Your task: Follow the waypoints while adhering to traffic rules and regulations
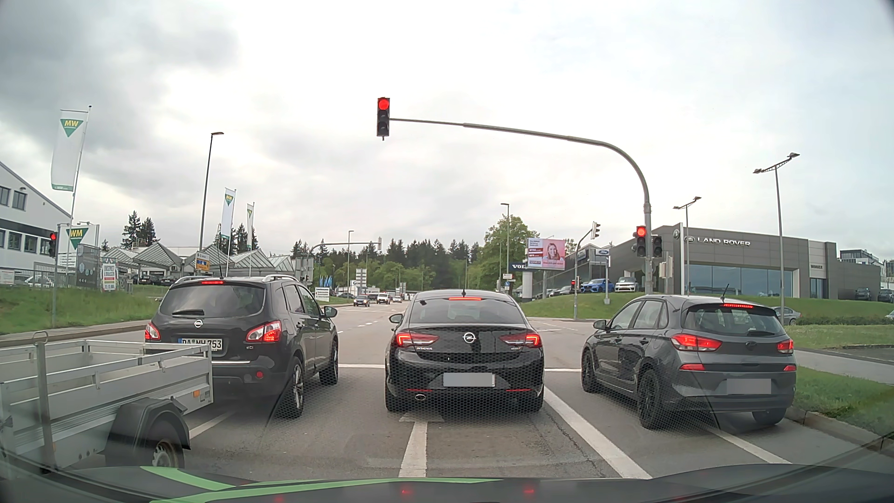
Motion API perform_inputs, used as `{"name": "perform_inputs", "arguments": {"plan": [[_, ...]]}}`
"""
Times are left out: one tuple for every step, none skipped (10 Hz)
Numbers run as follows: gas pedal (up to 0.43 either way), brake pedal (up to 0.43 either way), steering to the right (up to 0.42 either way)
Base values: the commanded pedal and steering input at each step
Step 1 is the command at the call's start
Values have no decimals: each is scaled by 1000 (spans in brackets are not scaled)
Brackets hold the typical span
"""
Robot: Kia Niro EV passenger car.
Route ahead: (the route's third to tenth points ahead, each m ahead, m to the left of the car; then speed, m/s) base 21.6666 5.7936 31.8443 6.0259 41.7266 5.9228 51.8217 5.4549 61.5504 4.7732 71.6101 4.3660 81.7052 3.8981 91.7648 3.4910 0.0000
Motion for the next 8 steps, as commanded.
{"name": "perform_inputs", "arguments": {"plan": [[0, 0, 5], [0, 0, 5], [0, 0, 5], [0, 0, 5], [0, 0, 5], [0, 0, 5], [0, 0, 5], [0, 0, 5]]}}
